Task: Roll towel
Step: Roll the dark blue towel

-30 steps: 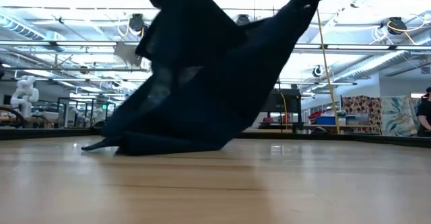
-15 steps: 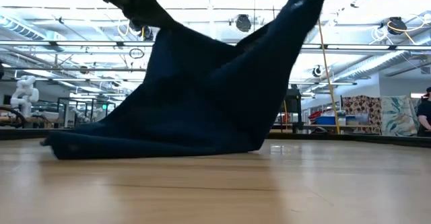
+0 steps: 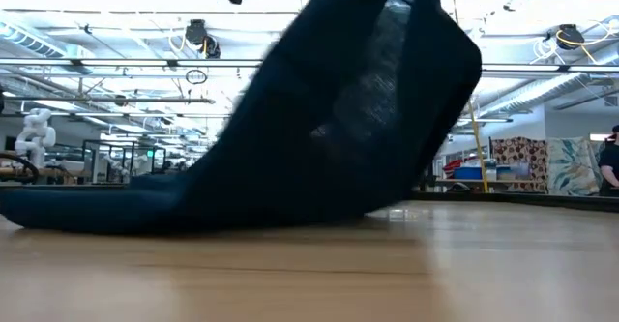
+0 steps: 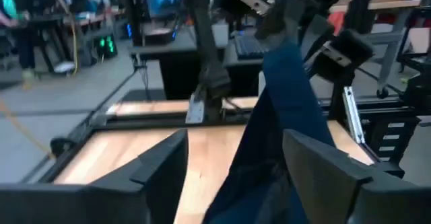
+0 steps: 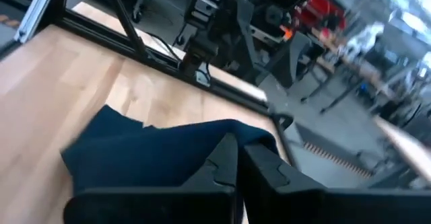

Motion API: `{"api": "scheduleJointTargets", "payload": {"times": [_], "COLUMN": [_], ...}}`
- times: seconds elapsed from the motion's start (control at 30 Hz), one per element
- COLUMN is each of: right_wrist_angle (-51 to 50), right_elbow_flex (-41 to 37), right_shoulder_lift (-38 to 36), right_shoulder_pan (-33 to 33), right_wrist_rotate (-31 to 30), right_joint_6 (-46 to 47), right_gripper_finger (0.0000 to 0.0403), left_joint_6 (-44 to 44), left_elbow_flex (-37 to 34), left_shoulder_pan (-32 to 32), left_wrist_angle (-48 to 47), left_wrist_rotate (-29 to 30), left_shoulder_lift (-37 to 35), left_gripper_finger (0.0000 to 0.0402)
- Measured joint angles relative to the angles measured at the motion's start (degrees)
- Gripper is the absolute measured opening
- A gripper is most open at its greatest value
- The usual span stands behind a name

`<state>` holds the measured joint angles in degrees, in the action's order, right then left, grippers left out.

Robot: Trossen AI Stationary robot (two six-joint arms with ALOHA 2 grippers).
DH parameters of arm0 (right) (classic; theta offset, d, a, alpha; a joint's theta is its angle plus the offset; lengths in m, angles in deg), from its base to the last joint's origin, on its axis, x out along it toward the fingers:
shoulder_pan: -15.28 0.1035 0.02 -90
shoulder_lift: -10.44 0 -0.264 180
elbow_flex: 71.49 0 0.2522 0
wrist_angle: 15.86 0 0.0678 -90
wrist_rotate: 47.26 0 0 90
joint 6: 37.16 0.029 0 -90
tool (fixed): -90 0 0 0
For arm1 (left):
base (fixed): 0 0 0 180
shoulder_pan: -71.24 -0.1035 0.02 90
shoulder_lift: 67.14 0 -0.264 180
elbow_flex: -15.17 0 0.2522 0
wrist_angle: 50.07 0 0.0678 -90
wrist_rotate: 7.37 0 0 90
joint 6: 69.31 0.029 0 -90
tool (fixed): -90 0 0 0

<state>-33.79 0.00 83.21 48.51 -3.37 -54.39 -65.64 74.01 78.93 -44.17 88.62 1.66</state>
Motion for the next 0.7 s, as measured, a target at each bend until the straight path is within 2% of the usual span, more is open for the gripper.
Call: {"api": "scheduleJointTargets", "payload": {"times": [0.13,0.33,0.43,0.57,0.7], "right_wrist_angle": [0.71,4.36,6.39,6.63,6.61], "right_elbow_flex": [0.0,0.0,0.0,0.0,0.0], "right_shoulder_lift": [0.0,0.0,0.0,0.0,0.0], "right_shoulder_pan": [-0.38,-2.97,-3.88,-4.54,-5.24], "right_wrist_rotate": [0.11,8.59,10.77,11.92,11.95], "right_joint_6": [-2.05,-4.8,-6.53,-7.43,-6.19], "right_gripper_finger": [0.0002,0.0002,0.0002,0.0002,0.0002], "left_joint_6": [1.1,-3.32,-3.81,-6.24,-7.35], "left_elbow_flex": [0.0,0.0,0.01,0.02,0.04], "left_shoulder_pan": [-0.64,-1.66,-1.92,-3.08,-3.62], "left_wrist_angle": [5.23,19.38,24.49,27.5,28.35], "left_wrist_rotate": [-0.24,-13.05,-13.73,-15.49,-22.68], "left_shoulder_lift": [3.17,13.09,16.79,21.05,25.01], "left_gripper_finger": [0.0268,0.0272,0.0272,0.0272,0.025]}}
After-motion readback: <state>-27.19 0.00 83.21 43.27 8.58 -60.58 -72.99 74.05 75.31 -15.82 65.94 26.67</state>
